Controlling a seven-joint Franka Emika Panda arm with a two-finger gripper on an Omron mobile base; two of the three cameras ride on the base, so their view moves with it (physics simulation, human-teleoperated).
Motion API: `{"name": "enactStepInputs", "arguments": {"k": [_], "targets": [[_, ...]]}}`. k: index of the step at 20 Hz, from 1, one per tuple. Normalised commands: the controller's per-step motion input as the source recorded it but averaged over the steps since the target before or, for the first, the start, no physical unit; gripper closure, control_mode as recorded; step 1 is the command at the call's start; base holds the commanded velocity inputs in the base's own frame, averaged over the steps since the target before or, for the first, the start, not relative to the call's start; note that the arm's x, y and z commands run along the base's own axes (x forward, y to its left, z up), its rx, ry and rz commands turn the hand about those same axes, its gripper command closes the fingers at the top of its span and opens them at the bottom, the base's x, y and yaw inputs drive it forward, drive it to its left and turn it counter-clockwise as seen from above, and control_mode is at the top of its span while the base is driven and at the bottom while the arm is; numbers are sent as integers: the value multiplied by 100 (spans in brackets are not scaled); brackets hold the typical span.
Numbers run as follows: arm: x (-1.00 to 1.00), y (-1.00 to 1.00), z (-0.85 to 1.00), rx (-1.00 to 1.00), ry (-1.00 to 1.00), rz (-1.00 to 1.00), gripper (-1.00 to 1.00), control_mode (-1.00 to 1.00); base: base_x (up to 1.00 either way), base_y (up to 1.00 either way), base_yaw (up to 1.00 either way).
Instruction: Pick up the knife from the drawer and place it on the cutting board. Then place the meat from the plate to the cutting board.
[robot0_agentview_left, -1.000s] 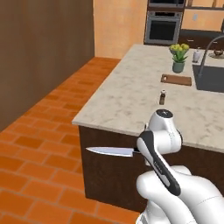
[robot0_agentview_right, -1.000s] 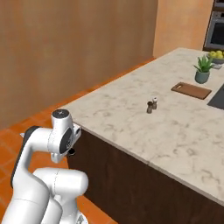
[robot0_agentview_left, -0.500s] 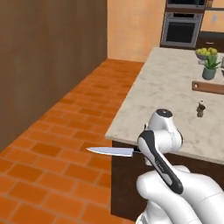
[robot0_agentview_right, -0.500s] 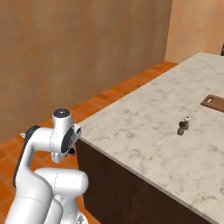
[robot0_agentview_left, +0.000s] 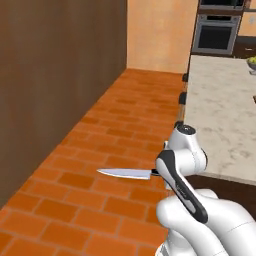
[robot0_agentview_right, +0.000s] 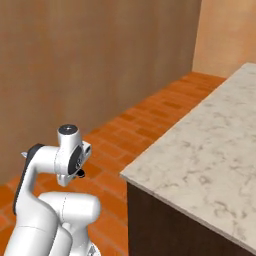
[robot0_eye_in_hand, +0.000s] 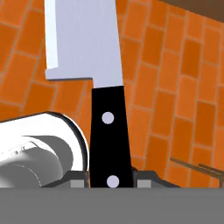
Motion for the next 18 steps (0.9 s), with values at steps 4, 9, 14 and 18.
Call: {"name": "enactStepInputs", "arguments": {"k": [4, 9, 14, 18], "targets": [[0, 0, 0, 0, 0, 0, 100, 100, 87, 100, -42], [0, 0, 0, 0, 0, 0, 100, 100, 80, 100, -56], [0, 0, 0, 0, 0, 0, 100, 100, 74, 100, -65], [0, 0, 0, 0, 0, 0, 100, 100, 75, 99, -65]]}}
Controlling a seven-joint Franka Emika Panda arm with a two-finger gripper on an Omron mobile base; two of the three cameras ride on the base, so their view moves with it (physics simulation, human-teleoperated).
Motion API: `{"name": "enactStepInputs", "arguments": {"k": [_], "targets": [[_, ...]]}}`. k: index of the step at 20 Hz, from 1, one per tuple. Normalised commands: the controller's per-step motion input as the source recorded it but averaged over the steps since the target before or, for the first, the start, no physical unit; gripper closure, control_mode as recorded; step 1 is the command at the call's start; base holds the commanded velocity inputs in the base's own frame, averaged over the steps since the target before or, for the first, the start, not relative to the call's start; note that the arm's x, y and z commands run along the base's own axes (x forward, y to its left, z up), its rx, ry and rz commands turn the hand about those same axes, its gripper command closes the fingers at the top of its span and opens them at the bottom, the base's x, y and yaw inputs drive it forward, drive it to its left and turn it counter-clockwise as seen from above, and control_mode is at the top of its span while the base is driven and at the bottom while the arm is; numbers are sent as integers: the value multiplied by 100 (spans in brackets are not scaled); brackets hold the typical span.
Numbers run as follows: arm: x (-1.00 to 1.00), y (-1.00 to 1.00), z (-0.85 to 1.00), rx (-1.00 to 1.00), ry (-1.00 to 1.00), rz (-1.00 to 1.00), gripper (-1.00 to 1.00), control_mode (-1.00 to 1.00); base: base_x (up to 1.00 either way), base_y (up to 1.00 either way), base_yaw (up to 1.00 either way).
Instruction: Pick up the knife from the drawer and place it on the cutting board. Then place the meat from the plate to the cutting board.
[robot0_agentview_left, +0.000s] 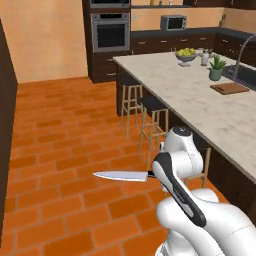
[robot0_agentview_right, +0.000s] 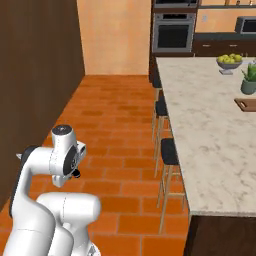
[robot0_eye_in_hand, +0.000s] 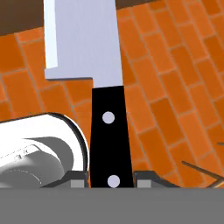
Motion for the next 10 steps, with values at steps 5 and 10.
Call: {"name": "enactStepInputs", "arguments": {"k": [5, 10], "targets": [[0, 0, 0, 0, 0, 0, 100, 100, 76, 97, -66], [0, 0, 0, 0, 0, 0, 100, 100, 78, 96, -66]]}}
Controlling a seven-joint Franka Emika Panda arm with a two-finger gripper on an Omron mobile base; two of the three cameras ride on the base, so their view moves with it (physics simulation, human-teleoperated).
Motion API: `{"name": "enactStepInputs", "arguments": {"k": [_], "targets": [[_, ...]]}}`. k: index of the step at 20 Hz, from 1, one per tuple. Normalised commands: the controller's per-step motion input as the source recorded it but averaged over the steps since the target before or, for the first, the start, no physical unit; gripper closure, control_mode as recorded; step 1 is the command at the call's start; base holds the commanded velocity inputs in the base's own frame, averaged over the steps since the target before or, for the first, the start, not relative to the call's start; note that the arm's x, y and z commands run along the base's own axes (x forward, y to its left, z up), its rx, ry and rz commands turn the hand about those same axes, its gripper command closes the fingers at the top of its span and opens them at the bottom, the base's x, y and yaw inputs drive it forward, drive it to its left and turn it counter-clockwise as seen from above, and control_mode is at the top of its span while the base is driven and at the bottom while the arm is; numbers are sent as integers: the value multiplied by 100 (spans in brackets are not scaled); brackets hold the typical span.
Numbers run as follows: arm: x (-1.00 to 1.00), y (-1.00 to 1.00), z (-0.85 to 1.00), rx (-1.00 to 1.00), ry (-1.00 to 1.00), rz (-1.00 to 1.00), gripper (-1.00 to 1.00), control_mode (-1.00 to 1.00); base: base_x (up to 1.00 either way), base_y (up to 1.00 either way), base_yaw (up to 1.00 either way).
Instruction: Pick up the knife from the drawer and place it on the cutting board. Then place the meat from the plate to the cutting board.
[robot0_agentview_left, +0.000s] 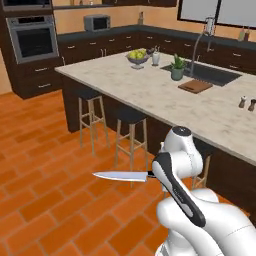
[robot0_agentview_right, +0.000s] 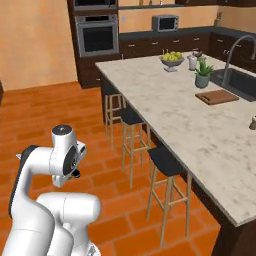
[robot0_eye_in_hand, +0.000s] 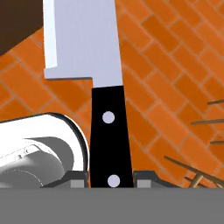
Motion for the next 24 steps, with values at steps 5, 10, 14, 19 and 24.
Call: {"name": "enactStepInputs", "arguments": {"k": [5, 10, 14, 19, 24], "targets": [[0, 0, 0, 0, 0, 0, 100, 100, 78, 96, -66], [0, 0, 0, 0, 0, 0, 100, 100, 77, 95, -67], [0, 0, 0, 0, 0, 0, 100, 100, 70, 99, -66], [0, 0, 0, 0, 0, 0, 100, 100, 74, 98, -63], [0, 0, 0, 0, 0, 0, 100, 100, 86, 82, -56]]}}
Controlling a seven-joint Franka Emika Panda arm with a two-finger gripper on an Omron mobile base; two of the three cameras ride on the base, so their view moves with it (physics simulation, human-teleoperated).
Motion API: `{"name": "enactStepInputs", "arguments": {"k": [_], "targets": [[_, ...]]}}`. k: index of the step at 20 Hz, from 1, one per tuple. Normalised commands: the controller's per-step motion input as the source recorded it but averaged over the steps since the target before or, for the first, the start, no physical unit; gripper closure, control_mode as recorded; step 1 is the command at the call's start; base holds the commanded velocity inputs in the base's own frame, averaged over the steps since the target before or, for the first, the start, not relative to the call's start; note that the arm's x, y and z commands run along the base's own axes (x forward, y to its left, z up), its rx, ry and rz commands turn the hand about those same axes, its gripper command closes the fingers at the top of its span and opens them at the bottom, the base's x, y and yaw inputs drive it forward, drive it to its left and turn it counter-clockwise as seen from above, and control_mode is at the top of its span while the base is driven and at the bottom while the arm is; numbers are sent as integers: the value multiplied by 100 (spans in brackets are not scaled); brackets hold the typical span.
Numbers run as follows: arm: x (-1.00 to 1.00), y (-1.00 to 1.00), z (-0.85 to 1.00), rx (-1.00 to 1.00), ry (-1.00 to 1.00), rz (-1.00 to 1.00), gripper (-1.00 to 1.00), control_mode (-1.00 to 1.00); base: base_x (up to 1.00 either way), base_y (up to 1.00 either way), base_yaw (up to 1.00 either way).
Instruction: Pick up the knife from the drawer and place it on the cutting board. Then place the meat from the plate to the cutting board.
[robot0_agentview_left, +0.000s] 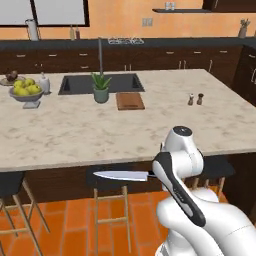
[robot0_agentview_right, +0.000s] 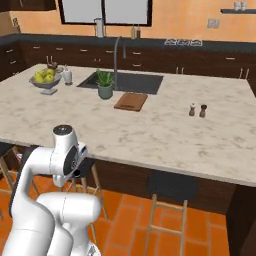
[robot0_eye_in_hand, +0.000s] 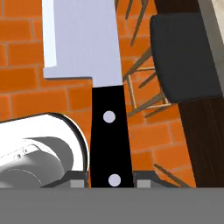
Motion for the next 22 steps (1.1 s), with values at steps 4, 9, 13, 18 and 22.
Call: {"name": "enactStepInputs", "arguments": {"k": [4, 9, 13, 18, 22], "targets": [[0, 0, 0, 0, 0, 0, 100, 100, 92, 19, -35], [0, 0, 0, 0, 0, 0, 100, 100, 81, 0, -14], [49, 9, 31, 0, 0, -2, 100, -100, 43, 5, -2], [100, 33, 64, -5, 0, -16, 100, -100, 0, 0, 0], [100, 30, 21, -7, 0, -33, 100, -100, 0, 0, 0]]}}
